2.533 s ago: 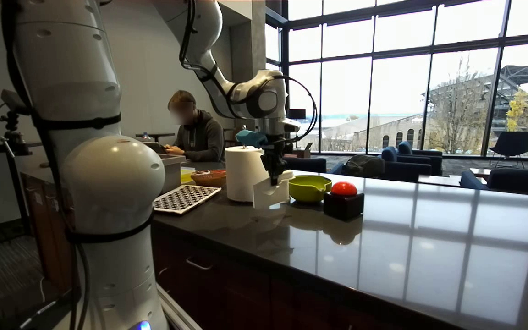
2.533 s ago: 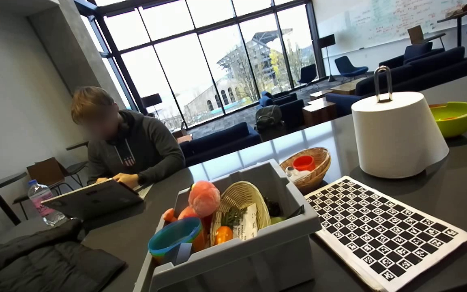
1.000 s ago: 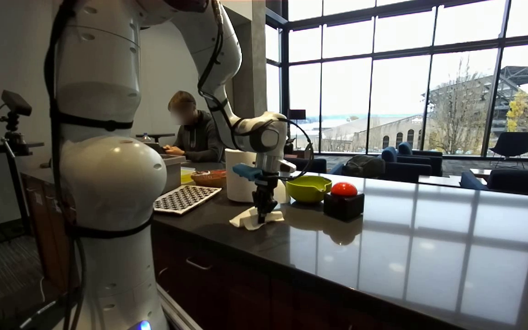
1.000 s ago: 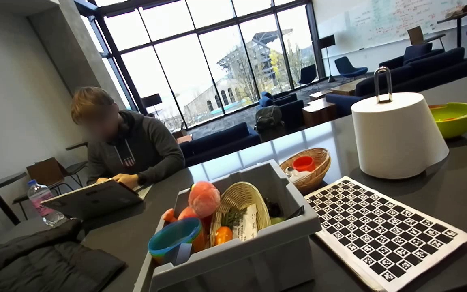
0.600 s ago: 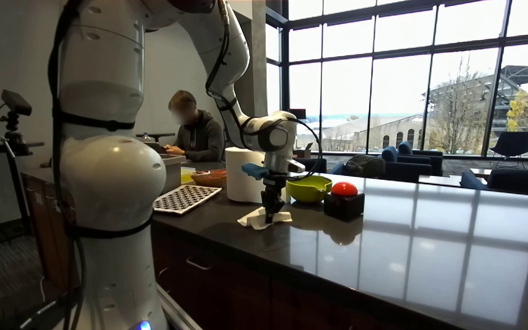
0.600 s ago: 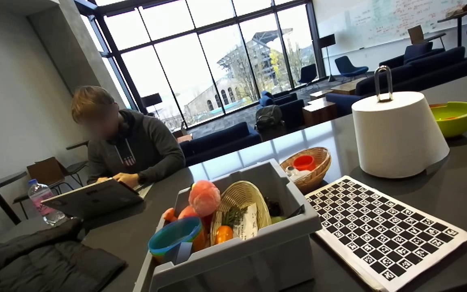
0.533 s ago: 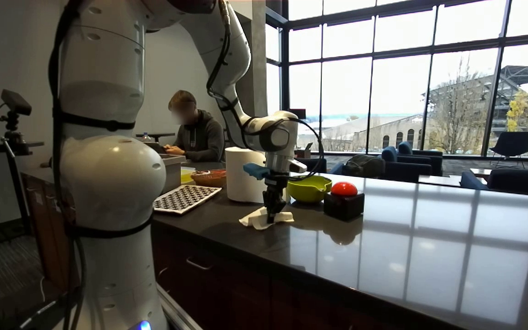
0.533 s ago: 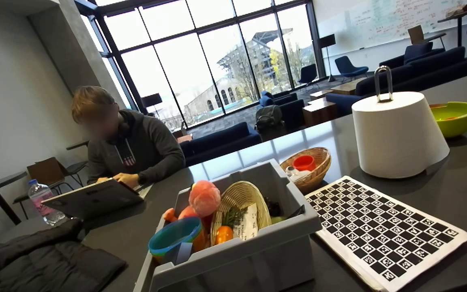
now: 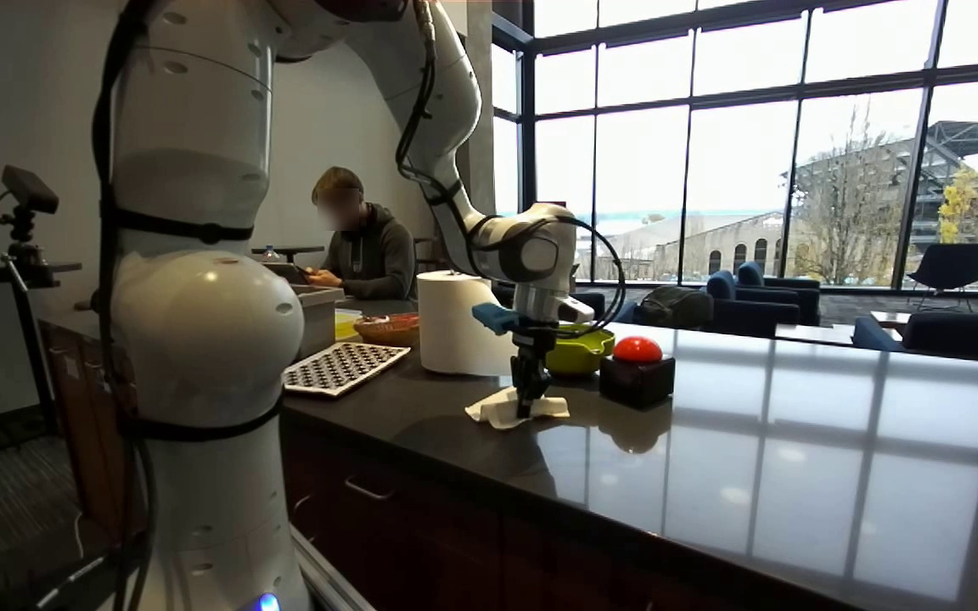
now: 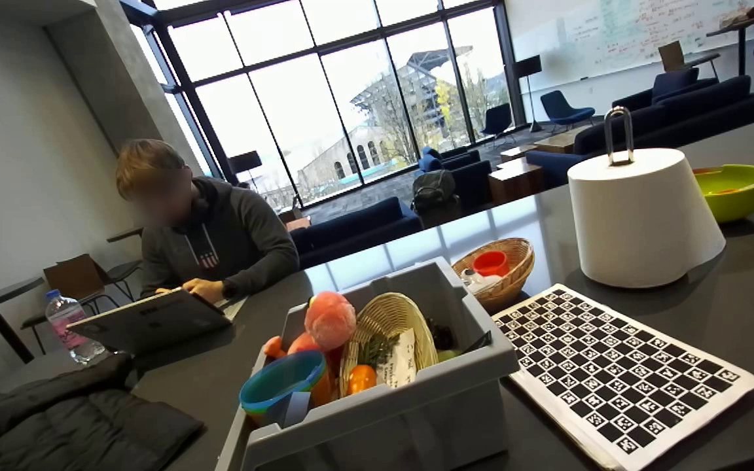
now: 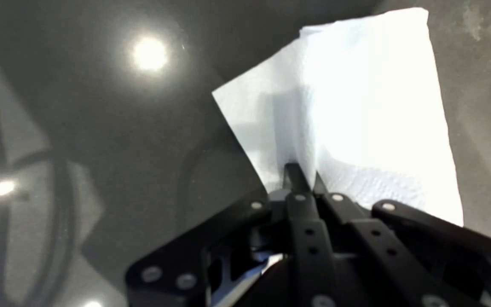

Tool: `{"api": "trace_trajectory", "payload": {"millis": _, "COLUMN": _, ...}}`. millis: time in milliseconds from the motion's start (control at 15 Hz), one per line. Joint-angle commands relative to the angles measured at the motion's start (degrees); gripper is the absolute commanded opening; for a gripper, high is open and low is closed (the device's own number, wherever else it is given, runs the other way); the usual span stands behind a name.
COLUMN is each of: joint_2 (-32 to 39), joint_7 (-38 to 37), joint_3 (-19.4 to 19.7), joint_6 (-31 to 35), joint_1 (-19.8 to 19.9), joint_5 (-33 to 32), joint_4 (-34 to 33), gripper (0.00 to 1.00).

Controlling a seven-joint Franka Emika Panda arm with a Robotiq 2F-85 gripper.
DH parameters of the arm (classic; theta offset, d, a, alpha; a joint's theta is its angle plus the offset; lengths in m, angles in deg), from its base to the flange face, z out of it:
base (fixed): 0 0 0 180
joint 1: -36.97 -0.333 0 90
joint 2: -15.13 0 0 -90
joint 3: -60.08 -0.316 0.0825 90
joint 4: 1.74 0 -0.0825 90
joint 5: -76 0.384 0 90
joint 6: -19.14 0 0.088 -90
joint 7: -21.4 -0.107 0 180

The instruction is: Use the napkin to wipe the counter.

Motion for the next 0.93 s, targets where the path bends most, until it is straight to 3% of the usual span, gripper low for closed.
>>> {"api": "trace_trajectory", "payload": {"millis": 0, "joint_2": 3.21, "joint_7": -1.02, "joint_3": 1.67, "joint_6": 1.03, "joint_1": 1.41, "joint_5": 0.11, "joint_4": -1.44, "gripper": 0.00}}
{"api": "trace_trajectory", "payload": {"millis": 867, "joint_2": 7.09, "joint_7": -0.40, "joint_3": 4.15, "joint_6": -0.40, "joint_1": 5.04, "joint_5": 7.70, "joint_4": -7.26, "gripper": 0.00}}
